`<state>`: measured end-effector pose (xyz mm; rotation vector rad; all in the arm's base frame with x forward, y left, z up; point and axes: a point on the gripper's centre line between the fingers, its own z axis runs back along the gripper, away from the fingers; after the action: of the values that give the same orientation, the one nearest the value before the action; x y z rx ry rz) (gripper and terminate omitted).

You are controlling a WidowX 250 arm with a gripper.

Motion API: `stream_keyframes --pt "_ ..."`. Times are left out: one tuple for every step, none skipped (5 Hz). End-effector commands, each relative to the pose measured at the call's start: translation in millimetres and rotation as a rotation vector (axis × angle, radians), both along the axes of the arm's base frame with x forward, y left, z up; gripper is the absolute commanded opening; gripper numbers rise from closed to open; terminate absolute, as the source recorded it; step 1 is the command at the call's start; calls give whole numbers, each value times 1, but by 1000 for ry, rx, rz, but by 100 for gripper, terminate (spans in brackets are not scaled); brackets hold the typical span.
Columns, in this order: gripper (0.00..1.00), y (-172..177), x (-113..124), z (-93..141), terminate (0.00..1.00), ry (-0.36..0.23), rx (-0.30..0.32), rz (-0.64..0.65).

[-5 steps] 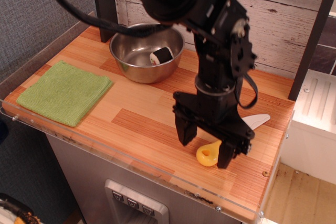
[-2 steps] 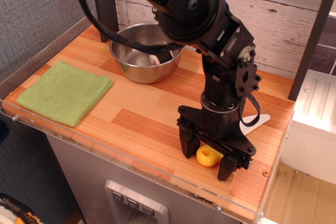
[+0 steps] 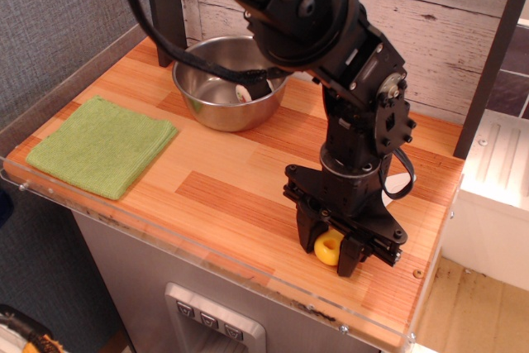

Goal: PICK UP THE KNIFE AND PLACE ON THE GREEN TOWEL

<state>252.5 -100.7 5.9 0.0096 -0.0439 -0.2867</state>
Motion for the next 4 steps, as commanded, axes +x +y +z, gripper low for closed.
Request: stream_keyframes --pt "0 -2 1 37 0 -78 -55 -65" --pt "0 19 -6 87 0 -167 -96 -39" --pt "0 65 -25 138 0 -196 -42 56" --pt "0 110 -48 154 0 -173 3 187"
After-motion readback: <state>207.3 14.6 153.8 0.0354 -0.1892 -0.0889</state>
